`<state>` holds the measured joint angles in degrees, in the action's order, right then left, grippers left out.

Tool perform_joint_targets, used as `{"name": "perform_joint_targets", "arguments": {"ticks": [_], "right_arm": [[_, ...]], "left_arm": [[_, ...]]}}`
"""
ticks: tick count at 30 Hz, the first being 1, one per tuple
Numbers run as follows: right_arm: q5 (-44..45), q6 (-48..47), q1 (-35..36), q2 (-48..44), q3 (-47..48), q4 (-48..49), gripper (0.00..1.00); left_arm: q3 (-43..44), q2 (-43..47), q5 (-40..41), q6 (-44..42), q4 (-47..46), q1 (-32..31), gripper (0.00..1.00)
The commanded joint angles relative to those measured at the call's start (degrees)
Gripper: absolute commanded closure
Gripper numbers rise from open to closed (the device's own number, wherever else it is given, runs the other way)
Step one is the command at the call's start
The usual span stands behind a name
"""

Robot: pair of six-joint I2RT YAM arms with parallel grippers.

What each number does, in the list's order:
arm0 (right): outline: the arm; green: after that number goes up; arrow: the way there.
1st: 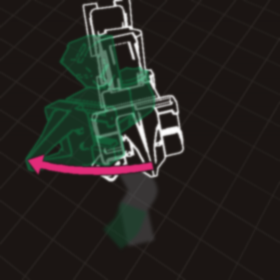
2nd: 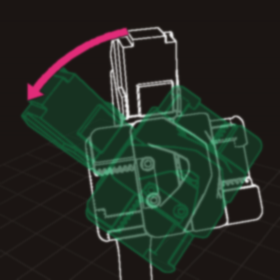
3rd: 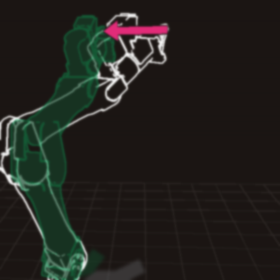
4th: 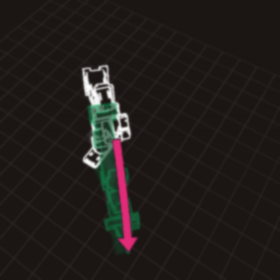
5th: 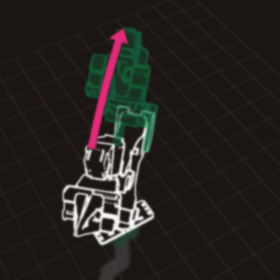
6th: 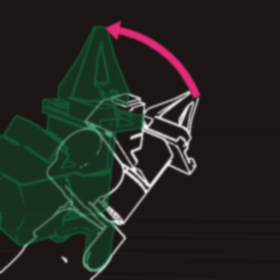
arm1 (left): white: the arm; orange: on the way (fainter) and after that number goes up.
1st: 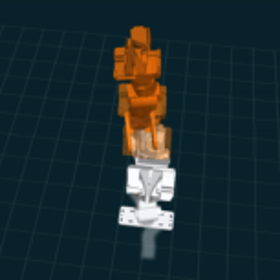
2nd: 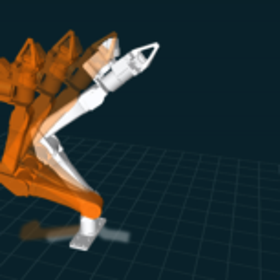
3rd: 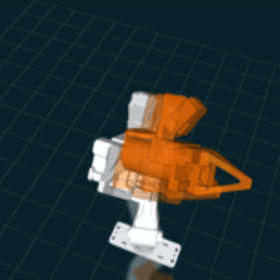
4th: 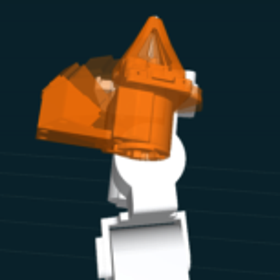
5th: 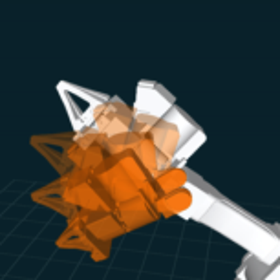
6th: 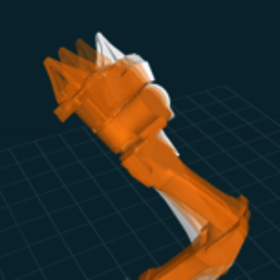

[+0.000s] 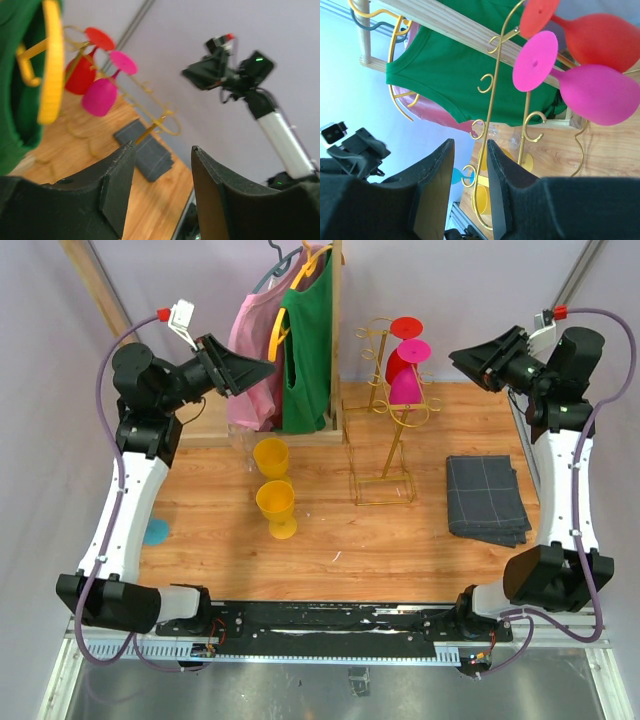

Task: Place the wine glass upside down on the wine glass rack

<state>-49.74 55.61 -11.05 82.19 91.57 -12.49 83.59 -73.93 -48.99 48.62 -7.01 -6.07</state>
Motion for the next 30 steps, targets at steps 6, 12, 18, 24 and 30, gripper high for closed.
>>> {"name": "perform_joint_targets", "arguments": {"ticks": [6, 12, 18, 24, 30], "right_arm": [[1.7, -3.3, -0.7, -0.3, 4.6, -2.4, 0.66], [2.0, -3.4, -0.7, -0.4, 3.6, -2.3, 0.66], [2.2, -3.6, -0.7, -0.5, 2.7, -2.2, 0.65], [2.3, -3.7, -0.7, -0.4, 2.3, -2.1, 0.65], [2.3, -3.4, -0.7, -0.4, 1.9, -1.8, 0.65]], "left_arm": [[3.4, -1.0, 19.6, -28.8, 41.4, -3.2, 0.48], [2.1, -3.1, 32.7, -34.8, 48.4, -10.4, 0.48], [1.1, -6.1, 42.3, -37.8, 52.7, -15.8, 0.5], [-0.5, -8.2, 46.7, -38.5, 53.2, -18.5, 0.5], [-0.2, -11.6, 50.3, -39.0, 53.4, -19.9, 0.5]]}}
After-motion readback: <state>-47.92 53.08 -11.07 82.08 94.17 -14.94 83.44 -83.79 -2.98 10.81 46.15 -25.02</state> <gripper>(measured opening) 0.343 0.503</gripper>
